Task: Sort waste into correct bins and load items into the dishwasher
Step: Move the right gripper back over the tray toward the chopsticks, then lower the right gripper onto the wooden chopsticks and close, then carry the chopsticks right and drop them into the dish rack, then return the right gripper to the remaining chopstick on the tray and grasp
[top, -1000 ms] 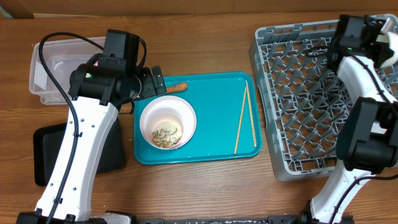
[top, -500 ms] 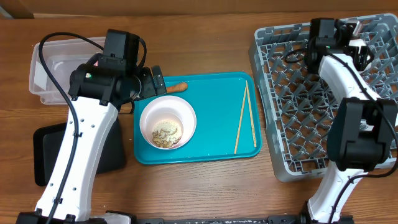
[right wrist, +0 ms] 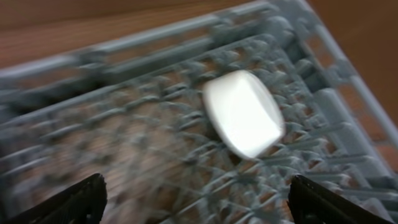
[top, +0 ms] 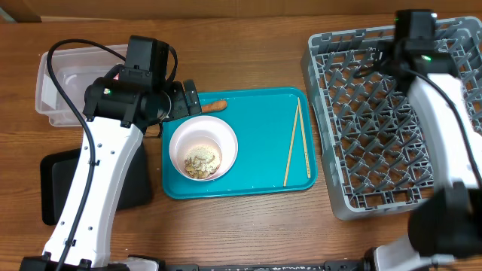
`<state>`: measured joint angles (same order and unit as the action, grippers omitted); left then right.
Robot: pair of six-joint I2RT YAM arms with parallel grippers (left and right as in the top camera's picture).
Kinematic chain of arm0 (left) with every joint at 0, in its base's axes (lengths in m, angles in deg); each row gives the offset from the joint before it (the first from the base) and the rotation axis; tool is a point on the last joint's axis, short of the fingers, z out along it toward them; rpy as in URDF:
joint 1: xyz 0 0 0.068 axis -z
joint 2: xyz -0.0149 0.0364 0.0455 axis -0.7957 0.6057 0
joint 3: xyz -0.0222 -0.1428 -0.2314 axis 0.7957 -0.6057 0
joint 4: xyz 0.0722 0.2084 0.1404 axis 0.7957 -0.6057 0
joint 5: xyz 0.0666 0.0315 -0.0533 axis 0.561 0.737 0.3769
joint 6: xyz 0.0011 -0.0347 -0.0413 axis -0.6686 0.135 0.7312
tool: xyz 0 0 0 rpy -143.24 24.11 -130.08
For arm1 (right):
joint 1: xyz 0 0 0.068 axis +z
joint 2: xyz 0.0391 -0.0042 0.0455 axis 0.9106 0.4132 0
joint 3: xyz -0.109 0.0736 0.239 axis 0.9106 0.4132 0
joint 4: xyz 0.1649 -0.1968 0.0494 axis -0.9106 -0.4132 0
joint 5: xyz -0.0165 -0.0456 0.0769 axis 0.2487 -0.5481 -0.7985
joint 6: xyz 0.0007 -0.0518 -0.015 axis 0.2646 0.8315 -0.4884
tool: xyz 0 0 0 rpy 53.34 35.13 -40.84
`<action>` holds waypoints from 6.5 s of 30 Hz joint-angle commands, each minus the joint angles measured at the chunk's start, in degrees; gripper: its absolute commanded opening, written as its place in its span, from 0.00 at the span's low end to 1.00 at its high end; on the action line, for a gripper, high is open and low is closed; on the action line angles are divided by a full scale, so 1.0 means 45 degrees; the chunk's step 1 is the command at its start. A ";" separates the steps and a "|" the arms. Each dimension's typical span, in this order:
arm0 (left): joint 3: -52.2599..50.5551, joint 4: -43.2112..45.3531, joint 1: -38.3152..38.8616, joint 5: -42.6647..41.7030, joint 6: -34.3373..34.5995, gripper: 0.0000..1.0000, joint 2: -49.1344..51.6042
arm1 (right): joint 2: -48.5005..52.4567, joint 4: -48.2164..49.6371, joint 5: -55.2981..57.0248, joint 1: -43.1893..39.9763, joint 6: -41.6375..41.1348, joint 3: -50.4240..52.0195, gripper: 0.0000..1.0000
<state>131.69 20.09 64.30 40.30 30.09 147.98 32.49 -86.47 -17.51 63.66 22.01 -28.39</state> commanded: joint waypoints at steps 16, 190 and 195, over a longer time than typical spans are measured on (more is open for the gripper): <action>0.0112 -0.0117 0.0005 0.0214 -0.0005 1.00 -0.0039 | -0.0379 -0.3075 -0.5989 0.4915 -0.2603 0.2890 0.87; 0.0107 -0.0505 0.0005 0.0107 0.0058 1.00 -0.0039 | -0.1418 -0.2225 -0.3784 0.5061 -0.0884 0.3750 0.58; 0.0107 -0.0568 0.0005 0.0107 0.0058 1.00 -0.0039 | -0.0563 -0.1671 -0.2924 0.5945 -0.1588 0.4109 0.61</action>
<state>131.69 17.60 64.30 40.28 30.09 147.98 26.89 -94.43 -34.86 89.82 17.73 -11.06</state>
